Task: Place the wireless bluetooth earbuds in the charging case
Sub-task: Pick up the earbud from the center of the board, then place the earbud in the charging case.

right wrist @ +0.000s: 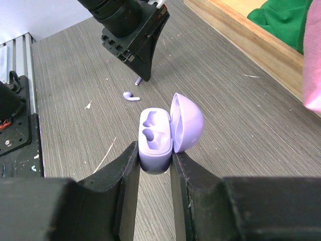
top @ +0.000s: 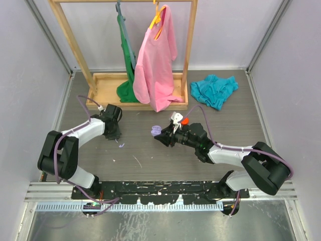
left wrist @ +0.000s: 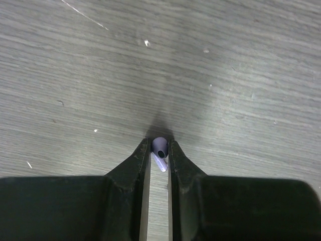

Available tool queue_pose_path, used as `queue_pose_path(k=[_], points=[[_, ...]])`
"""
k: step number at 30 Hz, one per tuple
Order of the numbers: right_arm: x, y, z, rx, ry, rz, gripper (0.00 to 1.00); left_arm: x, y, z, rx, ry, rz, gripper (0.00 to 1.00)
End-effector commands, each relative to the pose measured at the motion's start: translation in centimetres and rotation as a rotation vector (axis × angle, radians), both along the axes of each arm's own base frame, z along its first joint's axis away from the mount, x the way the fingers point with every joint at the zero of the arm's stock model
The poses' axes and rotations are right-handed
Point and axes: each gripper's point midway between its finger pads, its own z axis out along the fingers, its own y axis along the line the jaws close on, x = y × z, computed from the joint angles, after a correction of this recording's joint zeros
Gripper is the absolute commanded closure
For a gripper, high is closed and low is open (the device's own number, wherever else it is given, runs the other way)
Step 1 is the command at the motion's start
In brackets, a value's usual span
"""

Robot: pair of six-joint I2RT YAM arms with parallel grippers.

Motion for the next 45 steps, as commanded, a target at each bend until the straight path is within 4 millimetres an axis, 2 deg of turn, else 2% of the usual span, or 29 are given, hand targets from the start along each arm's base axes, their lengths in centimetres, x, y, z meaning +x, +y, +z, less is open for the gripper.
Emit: queue_pose_path(k=[1,7,16,23,31,39,45], points=[[0.5,0.4,2.2,0.042,-0.06,-0.005,0.99,0.5,-1.3,1.7,-0.096,-0.076,-0.017,0.94],[0.3,0.5,2.3,0.051,-0.065,0.005,0.99,1.0,-2.6,5.4,-0.186,-0.217,-0.053,0.95],[-0.2,0.6,3.0,0.084,-0.079,0.026,0.99,0.9,-5.7,13.9,-0.411,-0.56,-0.171,0.96],[-0.9,0.9,4.1,0.123,-0.094,0.066,0.99,-0.9,-8.2,19.9,-0.578,-0.794,-0.327,0.98],[-2.1,1.3,6.7,0.16,-0.137,0.144,0.99,-4.5,-11.1,26.8,-0.759,-1.07,-0.589,0.98],[-3.0,1.5,9.3,0.196,-0.183,0.192,0.99,-7.8,-12.7,30.1,-0.818,-1.283,-0.815,0.98],[-3.6,1.6,10.9,0.227,-0.193,0.216,0.99,-9.7,-13.9,31.4,-0.801,-1.398,-0.954,0.94]])
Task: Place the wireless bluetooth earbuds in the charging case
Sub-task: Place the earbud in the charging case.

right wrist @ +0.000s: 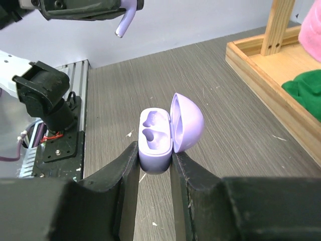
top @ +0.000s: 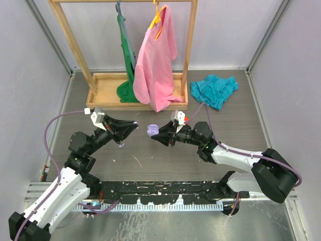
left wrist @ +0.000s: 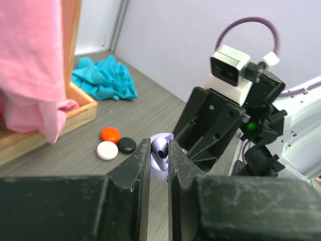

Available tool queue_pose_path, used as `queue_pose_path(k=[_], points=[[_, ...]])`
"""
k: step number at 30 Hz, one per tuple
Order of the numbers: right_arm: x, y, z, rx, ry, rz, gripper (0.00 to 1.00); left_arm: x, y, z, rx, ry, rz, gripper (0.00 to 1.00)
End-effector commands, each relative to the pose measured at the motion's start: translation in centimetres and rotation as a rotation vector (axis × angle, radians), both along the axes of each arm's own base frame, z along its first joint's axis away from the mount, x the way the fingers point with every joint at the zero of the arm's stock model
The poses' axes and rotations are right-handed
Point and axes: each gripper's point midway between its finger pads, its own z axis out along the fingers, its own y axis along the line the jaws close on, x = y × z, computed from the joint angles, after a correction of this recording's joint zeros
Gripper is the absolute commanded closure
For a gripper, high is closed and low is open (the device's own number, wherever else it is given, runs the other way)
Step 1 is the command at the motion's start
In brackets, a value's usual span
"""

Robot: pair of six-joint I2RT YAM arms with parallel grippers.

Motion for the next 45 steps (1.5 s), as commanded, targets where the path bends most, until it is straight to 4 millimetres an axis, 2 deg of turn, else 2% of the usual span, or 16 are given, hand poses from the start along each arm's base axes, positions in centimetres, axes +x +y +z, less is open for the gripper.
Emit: queue_pose_path(k=[1,9,17,33,45], points=[[-0.6,0.5,4.7,0.096,-0.078,0.041,0.99,-2.2,-0.9,4.2,-0.026,-0.269,-0.068,0.93],[-1.2,0.5,5.9,0.118,-0.09,0.066,0.99,-3.1,-3.2,4.0,0.053,-0.402,-0.104,0.93],[-1.6,0.4,6.3,0.125,-0.107,0.071,0.99,-3.2,-4.9,3.7,0.099,-0.453,-0.105,0.95],[-1.8,0.4,5.7,0.118,-0.132,0.059,0.99,-2.1,-6.0,4.2,0.091,-0.461,-0.059,0.98],[-1.4,-0.1,5.9,0.123,-0.157,0.015,0.99,-2.4,-5.9,3.0,0.118,-0.43,-0.067,0.98]])
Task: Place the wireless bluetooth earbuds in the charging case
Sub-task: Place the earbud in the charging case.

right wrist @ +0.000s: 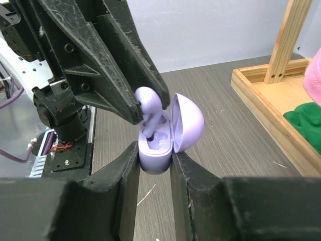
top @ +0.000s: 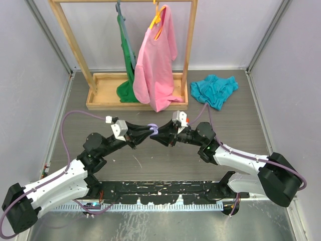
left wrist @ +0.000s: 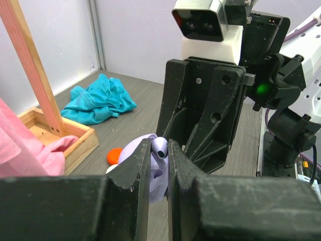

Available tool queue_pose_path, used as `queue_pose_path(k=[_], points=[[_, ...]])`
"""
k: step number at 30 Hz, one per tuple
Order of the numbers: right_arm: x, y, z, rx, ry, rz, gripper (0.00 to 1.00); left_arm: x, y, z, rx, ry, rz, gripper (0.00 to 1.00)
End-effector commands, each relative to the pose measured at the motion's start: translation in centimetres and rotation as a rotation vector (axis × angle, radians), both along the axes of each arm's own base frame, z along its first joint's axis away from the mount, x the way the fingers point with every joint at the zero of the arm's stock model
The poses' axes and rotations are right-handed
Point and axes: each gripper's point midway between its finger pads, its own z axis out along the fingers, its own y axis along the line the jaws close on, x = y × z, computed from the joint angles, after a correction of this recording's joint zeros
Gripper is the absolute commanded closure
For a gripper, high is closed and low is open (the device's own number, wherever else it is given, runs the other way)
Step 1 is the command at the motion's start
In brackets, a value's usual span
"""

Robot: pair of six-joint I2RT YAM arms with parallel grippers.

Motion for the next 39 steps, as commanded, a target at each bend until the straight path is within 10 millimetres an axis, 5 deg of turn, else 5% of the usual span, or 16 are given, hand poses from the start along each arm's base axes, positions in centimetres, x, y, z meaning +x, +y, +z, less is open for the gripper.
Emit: queue_pose_path(k=[1,13,32,39], points=[[0.1,-0.5,2.7,0.069,-0.086,-0.034,0.99,-0.4,0.8,3.3,-0.063,-0.073,0.021,0.98],[0.3,-0.5,2.5,0.063,-0.092,-0.044,0.99,-0.1,0.5,2.2,-0.02,-0.037,0.025,0.97],[0.5,-0.5,2.1,0.05,-0.096,-0.058,0.99,-0.6,-0.1,5.1,-0.082,-0.092,-0.005,0.97],[0.4,-0.6,2.3,0.053,-0.102,-0.06,0.99,-0.2,-0.5,3.7,-0.055,-0.068,0.0,0.97]])
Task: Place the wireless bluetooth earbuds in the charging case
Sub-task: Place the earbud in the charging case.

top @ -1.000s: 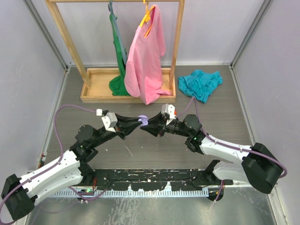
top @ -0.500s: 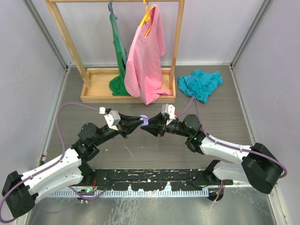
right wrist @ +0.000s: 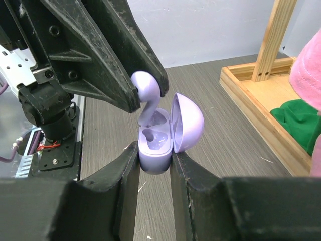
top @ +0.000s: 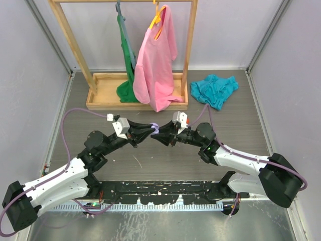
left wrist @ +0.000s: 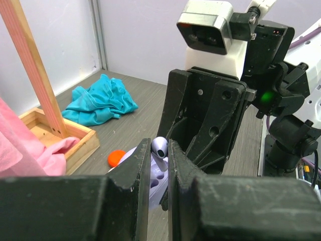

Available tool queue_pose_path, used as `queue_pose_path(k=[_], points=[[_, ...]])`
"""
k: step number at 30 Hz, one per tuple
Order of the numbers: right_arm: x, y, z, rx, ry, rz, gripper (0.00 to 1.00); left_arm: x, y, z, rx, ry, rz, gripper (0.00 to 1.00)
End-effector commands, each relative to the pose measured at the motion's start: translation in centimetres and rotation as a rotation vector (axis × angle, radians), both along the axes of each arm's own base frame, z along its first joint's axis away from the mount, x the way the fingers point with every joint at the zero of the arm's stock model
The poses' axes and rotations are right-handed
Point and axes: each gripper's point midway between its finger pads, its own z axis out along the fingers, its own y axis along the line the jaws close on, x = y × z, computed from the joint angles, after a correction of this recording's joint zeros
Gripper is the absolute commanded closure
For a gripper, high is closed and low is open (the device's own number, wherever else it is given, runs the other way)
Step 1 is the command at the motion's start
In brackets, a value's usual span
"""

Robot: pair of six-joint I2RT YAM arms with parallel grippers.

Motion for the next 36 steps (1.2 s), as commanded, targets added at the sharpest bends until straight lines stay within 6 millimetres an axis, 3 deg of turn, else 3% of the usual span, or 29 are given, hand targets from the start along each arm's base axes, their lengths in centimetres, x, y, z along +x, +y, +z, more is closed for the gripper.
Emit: queue_pose_path(k=[1,19,36], points=[[-0.2,-0.3,2.5,0.06,-0.071,-0.011,0.99,-0.1,-0.1,2.4,-0.05,-0.067,-0.002,0.97],[-0.2,-0.3,2.4,0.057,-0.071,-0.014,0.99,0.1,0.8,-0.6,0.038,-0.024,0.042,0.96],[-0.2,-0.3,2.4,0.059,-0.074,-0.01,0.99,-0.2,-0.1,1.0,-0.004,-0.047,0.012,0.95]])
